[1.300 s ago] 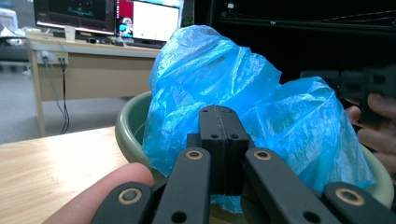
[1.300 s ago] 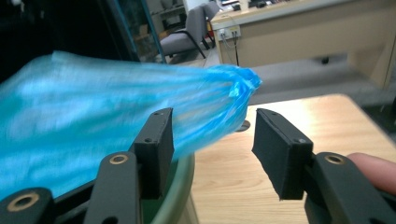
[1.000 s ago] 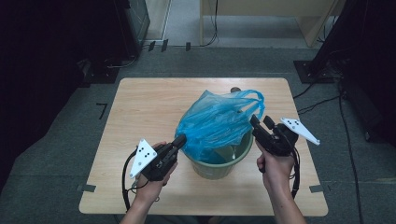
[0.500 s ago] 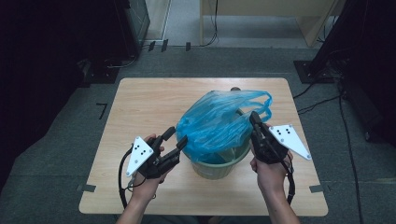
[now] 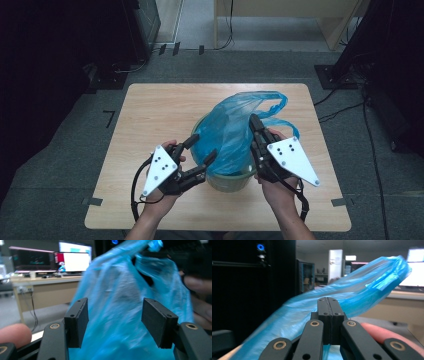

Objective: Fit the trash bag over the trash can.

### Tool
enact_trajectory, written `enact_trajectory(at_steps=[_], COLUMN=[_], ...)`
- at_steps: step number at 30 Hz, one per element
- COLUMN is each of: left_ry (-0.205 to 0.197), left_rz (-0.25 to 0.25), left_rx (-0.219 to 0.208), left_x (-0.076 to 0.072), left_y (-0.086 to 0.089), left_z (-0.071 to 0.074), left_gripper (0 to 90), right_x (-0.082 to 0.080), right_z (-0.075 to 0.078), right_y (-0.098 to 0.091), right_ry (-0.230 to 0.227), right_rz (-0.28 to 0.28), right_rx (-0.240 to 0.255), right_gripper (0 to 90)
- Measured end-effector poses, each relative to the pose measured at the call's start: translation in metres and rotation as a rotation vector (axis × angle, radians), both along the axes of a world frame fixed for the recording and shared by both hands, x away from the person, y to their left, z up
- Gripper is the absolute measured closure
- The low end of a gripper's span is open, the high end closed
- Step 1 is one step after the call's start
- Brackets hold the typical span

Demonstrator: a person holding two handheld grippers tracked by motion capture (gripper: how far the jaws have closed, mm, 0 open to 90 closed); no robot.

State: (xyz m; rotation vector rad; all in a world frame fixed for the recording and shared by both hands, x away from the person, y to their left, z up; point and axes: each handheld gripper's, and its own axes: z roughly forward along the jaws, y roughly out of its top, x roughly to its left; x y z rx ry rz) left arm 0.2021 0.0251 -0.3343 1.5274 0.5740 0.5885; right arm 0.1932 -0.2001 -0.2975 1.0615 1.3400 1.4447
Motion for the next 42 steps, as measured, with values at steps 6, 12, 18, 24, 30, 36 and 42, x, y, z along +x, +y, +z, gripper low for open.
enact_trajectory(at_steps=[6,12,18,24,30,36,42], left_ry=[-0.041,-0.050,-0.070,-0.017,0.024,0.032,0.035], left_rz=[-0.015,-0.047,-0.044,-0.039,-0.016,0.013,0.031], left_rx=[0.050,0.060,0.030,0.005,-0.051,-0.082,-0.092], left_x=[0.000,0.007,0.008,0.012,0.016,0.019,0.021], left_y=[-0.020,-0.033,-0.042,-0.036,-0.020,-0.006,0.001], left_z=[0.014,0.016,0.017,0.014,0.012,0.009,0.006], left_gripper=[36.6,37.4,60.2,90.0,90.0,90.0,90.0], right_x=[-0.013,-0.027,-0.038,-0.046,-0.048,-0.047,-0.047], right_z=[0.010,0.021,0.027,0.029,0.028,0.017,0.009], right_y=[0.013,0.019,0.024,0.022,0.005,-0.020,-0.044], right_ry=[-0.045,-0.073,-0.070,-0.101,-0.111,-0.092,-0.089], right_rz=[0.062,0.145,0.220,0.224,0.190,0.152,0.096], right_rx=[-0.019,-0.021,-0.033,-0.051,-0.038,-0.010,0.014], right_gripper=[90.0,89.7,90.0,89.6,75.7,68.9,62.6])
